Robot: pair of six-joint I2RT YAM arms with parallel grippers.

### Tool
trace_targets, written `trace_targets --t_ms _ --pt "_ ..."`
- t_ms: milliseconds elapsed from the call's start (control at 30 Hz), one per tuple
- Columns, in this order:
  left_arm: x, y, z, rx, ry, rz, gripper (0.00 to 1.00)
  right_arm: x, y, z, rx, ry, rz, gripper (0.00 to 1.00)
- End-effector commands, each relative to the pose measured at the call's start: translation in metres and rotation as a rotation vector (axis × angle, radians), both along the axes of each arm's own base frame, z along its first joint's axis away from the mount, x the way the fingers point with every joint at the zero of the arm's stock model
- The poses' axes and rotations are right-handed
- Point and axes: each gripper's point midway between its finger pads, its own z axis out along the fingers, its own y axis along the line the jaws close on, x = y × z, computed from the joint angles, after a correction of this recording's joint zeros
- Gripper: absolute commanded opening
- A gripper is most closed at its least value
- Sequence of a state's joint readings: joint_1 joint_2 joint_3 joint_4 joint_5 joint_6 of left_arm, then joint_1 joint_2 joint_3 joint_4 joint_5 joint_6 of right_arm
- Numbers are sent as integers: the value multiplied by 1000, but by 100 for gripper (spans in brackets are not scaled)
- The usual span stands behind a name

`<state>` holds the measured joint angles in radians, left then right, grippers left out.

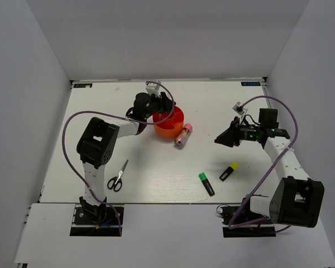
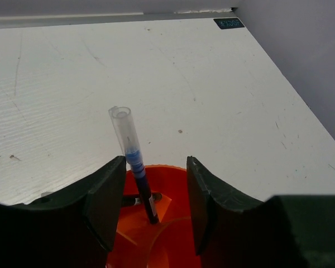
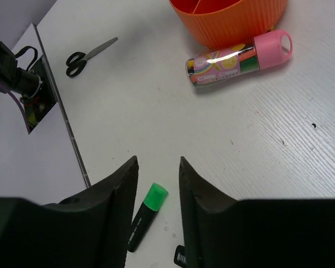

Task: Sort the stationery into containers
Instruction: Place the pen in the storage box, then pick up the stationery from the center of the board.

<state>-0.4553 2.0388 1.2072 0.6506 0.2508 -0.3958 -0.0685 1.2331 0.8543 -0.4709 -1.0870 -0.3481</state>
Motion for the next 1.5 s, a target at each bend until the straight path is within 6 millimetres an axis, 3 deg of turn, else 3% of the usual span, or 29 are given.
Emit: trace_targets --t_ms 0,167,200,233,367,400,467,500,533,567,633,700,733,767,800,867,900,933,1000,1033,1100,1133,1167,1233,1400,1433,1467 --pt "1 -9 56 -9 -101 -26 58 0 1 10 23 -27 18 41" --pt "-2 -18 85 -20 -138 -60 58 2 -3 10 14 -31 1 55" --pt "-7 -18 99 -28 -163 -70 58 2 -4 10 12 -31 -1 61" --pt "-10 -20 105 -30 -174 -76 58 4 -6 8 -2 -34 -14 87" --pt "-34 -21 147 -46 -243 -113 51 11 -15 5 -45 -31 -74 91" --pt "-42 -19 162 -45 -263 -122 48 11 -16 3 -51 -25 -84 91" --pt "-59 -15 172 -38 -275 -141 31 14 -19 1 -58 -26 -99 91" --pt "-66 -12 156 -1 -218 -149 24 14 -21 -2 -62 -14 -104 91" --pt "-78 -7 171 -1 -233 -152 16 13 -22 -5 -74 -4 -103 91" --pt "-94 1 171 22 -203 -159 6 18 -26 -3 -84 -3 -114 91" --pt "-115 18 161 78 -119 -132 2 18 -32 -9 -111 20 -131 87" --pt "-142 39 134 161 30 -108 9 22 -38 -14 -139 44 -154 59" --pt "-162 64 107 262 163 -60 22 22 -40 -17 -157 52 -157 44" --pt "-175 77 99 298 198 -42 43 24 -41 -20 -162 68 -162 11" --pt "-181 90 87 346 240 -2 45 25 -43 -21 -170 71 -167 0" --pt "-212 129 58 476 348 65 54 26 -45 -25 -186 92 -178 0" --pt "-220 137 51 500 369 81 66 27 -45 -26 -188 108 -184 0" --pt "-237 151 30 534 426 84 68 28 -46 -27 -193 109 -188 0" --pt "-251 171 16 580 485 127 72 28 -46 -30 -199 136 -186 0" --pt "-258 178 7 594 515 138 72 29 -47 -31 -206 135 -182 28" --pt "-268 185 -4 616 566 144 72 27 -49 -32 -215 142 -170 47" --pt "-273 189 -15 631 586 143 72 27 -51 -34 -235 136 -169 85" --pt "-272 189 -17 630 580 144 72 27 -52 -33 -244 122 -168 91" --pt "-279 190 -26 629 593 129 72 21 -60 -43 -312 108 -163 91" --pt "-283 189 -25 622 557 96 71 5 -80 -68 -467 93 -168 91" --pt "-282 189 -19 609 530 99 70 -7 -86 -77 -511 148 -163 87" --pt "-286 191 -27 616 541 97 68 -11 -87 -81 -524 154 -148 81"
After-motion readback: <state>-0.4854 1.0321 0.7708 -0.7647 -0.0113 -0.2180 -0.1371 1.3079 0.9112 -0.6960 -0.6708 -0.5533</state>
